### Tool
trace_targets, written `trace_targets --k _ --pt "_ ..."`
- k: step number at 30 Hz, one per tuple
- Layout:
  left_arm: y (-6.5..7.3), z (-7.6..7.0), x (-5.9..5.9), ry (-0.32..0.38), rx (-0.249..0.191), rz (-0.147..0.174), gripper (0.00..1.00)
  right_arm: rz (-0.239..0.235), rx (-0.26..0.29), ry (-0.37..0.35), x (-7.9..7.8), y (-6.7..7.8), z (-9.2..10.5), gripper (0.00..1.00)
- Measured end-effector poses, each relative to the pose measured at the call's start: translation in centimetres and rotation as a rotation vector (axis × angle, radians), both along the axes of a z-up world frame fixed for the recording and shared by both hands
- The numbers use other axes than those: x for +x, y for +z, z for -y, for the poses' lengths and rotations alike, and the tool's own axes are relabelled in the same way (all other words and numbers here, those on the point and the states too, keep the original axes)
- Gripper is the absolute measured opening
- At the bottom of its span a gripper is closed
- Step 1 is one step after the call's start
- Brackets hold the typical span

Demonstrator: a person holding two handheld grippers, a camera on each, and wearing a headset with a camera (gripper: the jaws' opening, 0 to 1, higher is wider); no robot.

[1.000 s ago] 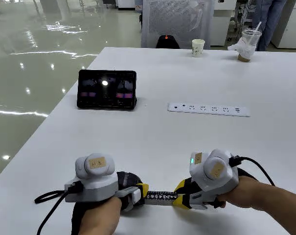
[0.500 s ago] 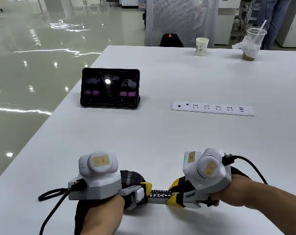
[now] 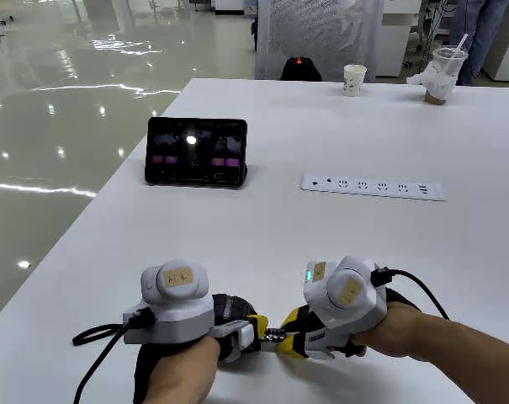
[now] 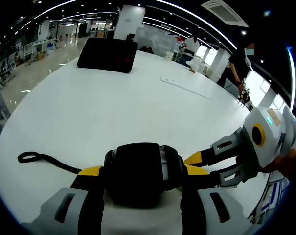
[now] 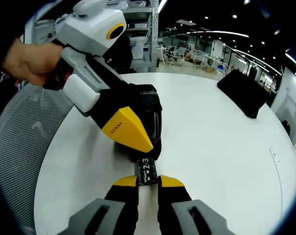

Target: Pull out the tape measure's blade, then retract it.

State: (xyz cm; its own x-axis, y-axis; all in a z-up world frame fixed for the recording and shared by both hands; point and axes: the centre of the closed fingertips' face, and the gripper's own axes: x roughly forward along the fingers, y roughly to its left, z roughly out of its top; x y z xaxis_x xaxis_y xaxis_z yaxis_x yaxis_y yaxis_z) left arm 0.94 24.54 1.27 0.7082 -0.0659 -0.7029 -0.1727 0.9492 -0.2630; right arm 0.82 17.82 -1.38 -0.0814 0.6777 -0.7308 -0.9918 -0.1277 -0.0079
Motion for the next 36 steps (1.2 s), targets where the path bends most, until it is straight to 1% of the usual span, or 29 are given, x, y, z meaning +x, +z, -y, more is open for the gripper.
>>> trace_targets --k 12,13,20,23,27,30,33,36 --pt "0.0 0.0 0.0 0.001 -0.008 -0.003 0.58 0.01 0.014 0.004 -0.3 0.0 -1.7 0.11" --pt "0.0 0.0 0.0 0.0 -0.007 -0.004 0.58 0.018 0.006 0.014 -0.3 0.0 -1.6 0.11" --pt "0.0 0.1 0.0 0.0 -0.005 -0.004 0.59 0.022 0.006 0.011 -0.4 0.0 -1.6 0.12" --pt "0.0 0.1 0.0 -0.008 -0.015 -0.014 0.59 0.027 0.002 0.016 -0.4 0.0 -1.6 0.12" --pt "0.0 0.1 0.0 -0.015 -0.011 -0.023 0.6 0.029 -0.003 0.025 -0.5 0.0 -1.7 0.12" --pt "-0.1 0.1 0.0 -0.017 -0.013 -0.035 0.6 0.045 -0.007 0.041 -0.4 -0.1 -1.7 0.13" --pt "-0.1 0.1 0.1 -0.019 -0.013 -0.045 0.61 0.045 -0.009 0.04 -0.4 -0.1 -1.7 0.13" --pt "-0.2 0.0 0.1 -0.019 -0.011 -0.046 0.61 0.05 -0.013 0.025 -0.2 0.0 -1.7 0.15"
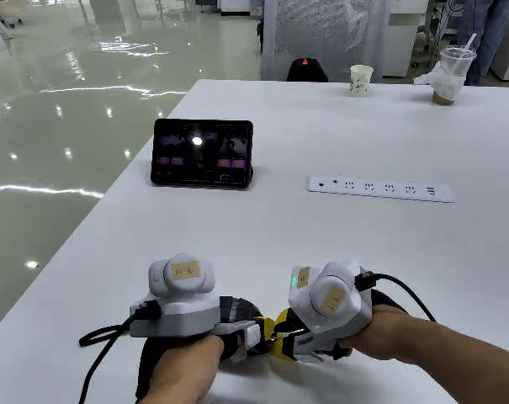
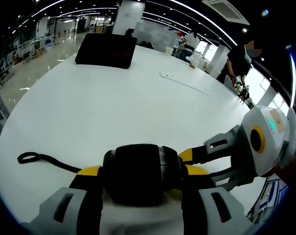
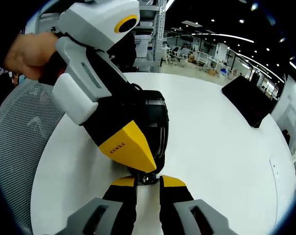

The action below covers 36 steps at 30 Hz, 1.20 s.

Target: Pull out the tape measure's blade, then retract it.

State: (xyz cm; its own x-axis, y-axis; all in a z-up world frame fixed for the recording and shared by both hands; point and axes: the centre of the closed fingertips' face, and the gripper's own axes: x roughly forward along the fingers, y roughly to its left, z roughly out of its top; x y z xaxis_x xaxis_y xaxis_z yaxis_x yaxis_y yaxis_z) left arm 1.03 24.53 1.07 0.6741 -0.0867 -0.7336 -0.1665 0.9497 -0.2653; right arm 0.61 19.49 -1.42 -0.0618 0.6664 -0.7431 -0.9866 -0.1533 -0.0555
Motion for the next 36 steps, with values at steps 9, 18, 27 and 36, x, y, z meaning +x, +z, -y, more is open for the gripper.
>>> trace_targets --k 9,18,27,36 --pt "0.2 0.0 -0.1 -0.037 0.037 0.003 0.6 0.027 -0.014 -0.01 0.2 0.1 0.4 0.22" --pt "0.4 -0.4 -1.2 -0.09 0.098 -0.007 0.62 0.027 -0.01 -0.045 0.3 0.7 1.9 0.28" --pt "1.1 -1.2 -2.6 -0.119 0.14 0.005 0.65 0.033 -0.021 -0.09 0.2 1.1 4.3 0.35" --pt "1.4 -1.1 -3.5 -0.169 0.161 0.02 0.69 0.049 -0.015 -0.128 -0.2 1.7 6.7 0.42"
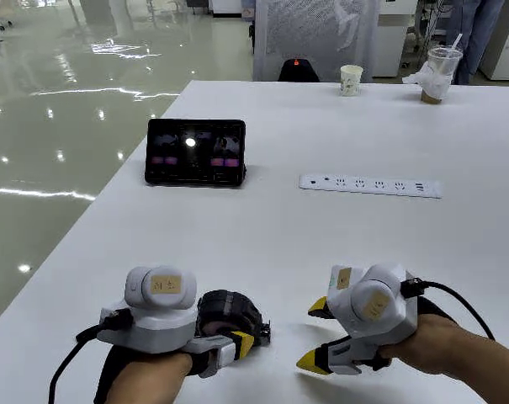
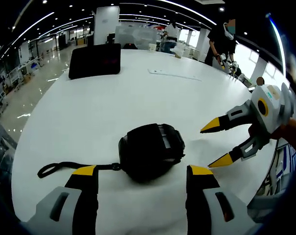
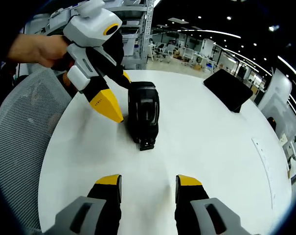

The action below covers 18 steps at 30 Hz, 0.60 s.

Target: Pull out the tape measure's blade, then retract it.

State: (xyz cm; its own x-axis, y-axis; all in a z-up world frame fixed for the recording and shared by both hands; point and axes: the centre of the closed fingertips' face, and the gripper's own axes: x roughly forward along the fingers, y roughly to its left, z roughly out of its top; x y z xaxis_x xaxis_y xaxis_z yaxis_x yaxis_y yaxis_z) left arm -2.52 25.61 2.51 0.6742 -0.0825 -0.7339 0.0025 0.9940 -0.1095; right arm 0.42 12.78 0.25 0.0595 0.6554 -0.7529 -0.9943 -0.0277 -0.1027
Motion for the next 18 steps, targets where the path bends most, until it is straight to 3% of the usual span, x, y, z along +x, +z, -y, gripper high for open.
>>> trace_targets --k 12,18 --pt "0.3 0.5 -1.3 -0.071 0.0 0.021 0.71 0.003 0.019 -0.088 -0.3 0.9 3.5 0.49" --pt "0.9 0.4 -1.4 -0.097 -0.009 0.066 0.72 -0.003 0.05 -0.122 -0.8 1.1 4.7 0.54"
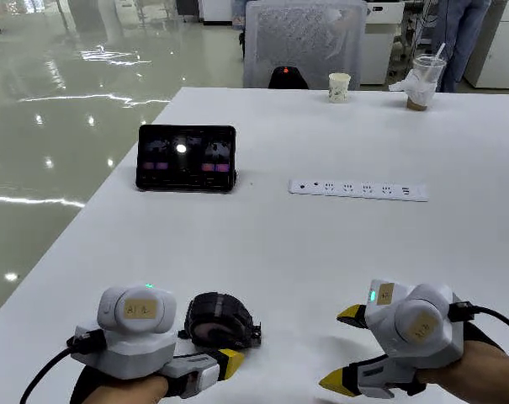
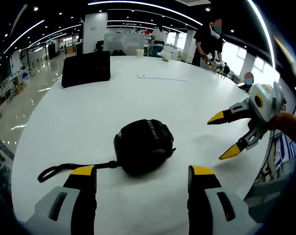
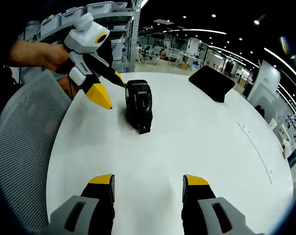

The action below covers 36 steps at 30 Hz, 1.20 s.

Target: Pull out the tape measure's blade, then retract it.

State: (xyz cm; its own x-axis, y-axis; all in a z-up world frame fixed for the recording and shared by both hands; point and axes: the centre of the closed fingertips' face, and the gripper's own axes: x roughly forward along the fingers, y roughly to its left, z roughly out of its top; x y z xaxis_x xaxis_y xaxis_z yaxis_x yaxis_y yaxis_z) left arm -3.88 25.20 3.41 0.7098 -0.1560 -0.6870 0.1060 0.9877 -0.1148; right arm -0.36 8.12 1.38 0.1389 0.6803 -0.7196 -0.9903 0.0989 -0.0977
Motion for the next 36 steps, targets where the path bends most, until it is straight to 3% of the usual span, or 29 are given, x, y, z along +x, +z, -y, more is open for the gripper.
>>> trace_targets --k 5,21,36 --pt "0.4 -0.1 -0.2 -0.027 0.011 0.036 0.73 -0.012 0.024 -0.041 -0.3 0.1 1.2 0.59" --pt "0.9 -0.1 -1.2 -0.123 0.033 0.103 0.77 -0.028 0.075 -0.117 -1.4 1.2 3.3 0.67" --pt "1.1 0.2 -2.3 -0.203 0.036 0.132 0.79 -0.03 0.143 -0.209 -2.0 2.0 5.1 0.78"
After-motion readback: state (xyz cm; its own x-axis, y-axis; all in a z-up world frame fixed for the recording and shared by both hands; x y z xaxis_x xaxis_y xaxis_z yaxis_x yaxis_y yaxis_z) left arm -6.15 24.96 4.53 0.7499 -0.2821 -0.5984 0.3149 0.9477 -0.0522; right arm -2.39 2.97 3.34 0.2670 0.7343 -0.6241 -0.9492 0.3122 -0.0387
